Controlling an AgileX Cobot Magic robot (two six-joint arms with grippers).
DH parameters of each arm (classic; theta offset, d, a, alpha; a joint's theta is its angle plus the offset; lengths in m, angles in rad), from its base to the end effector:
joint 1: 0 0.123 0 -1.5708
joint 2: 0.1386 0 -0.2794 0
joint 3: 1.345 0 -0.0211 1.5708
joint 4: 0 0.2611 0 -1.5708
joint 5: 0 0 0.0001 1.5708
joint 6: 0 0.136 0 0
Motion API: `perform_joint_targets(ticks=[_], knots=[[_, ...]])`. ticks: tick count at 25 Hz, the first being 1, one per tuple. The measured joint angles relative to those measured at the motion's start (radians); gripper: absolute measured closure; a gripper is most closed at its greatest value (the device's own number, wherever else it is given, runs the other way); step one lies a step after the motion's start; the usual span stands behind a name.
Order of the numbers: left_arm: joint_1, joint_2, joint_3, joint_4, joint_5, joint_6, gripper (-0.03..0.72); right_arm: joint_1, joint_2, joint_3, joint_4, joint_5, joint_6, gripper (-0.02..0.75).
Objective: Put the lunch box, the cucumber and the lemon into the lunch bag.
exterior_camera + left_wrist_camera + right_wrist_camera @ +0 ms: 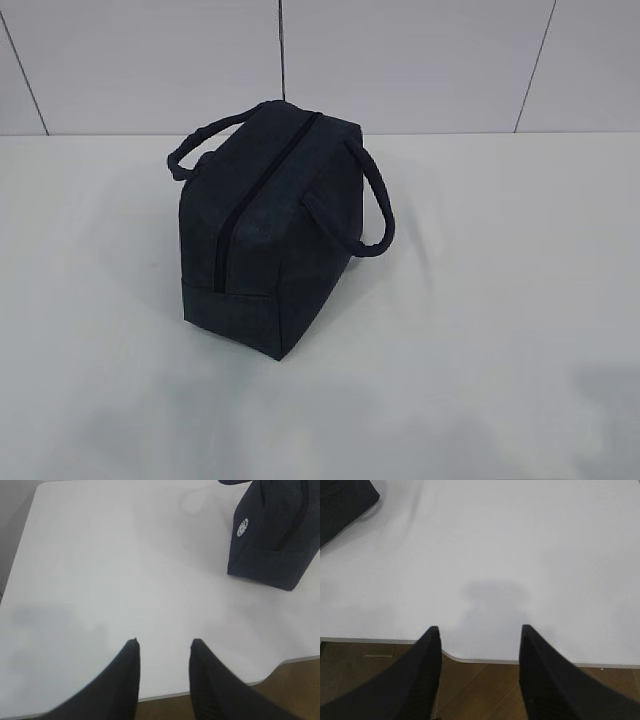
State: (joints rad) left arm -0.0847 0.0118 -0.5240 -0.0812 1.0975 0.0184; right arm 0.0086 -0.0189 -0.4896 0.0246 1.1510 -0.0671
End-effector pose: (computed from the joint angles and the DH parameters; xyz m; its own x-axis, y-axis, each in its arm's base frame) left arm 0.0456 -0.0137 0.2648 -0.4775 0.0218 -0.8783 0.1387 0.9890 -0.0508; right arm 0.0424 0.0034 0.2486 -0.5246 -0.0615 -0.8491 -0.0577 0.9977 -0.0367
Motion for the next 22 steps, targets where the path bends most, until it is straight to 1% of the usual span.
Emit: perform_joint_targets(ticks=[5,22], knots=[[0.018,0.000,0.000,0.000,0.000,0.000,0.450,0.012,0.000,0.000,0.000,0.000,0.000,0.358],[0.018,0.000,0.000,0.000,0.000,-0.002,0.452,0.018,0.000,0.000,0.000,0.000,-0.002,0.358]])
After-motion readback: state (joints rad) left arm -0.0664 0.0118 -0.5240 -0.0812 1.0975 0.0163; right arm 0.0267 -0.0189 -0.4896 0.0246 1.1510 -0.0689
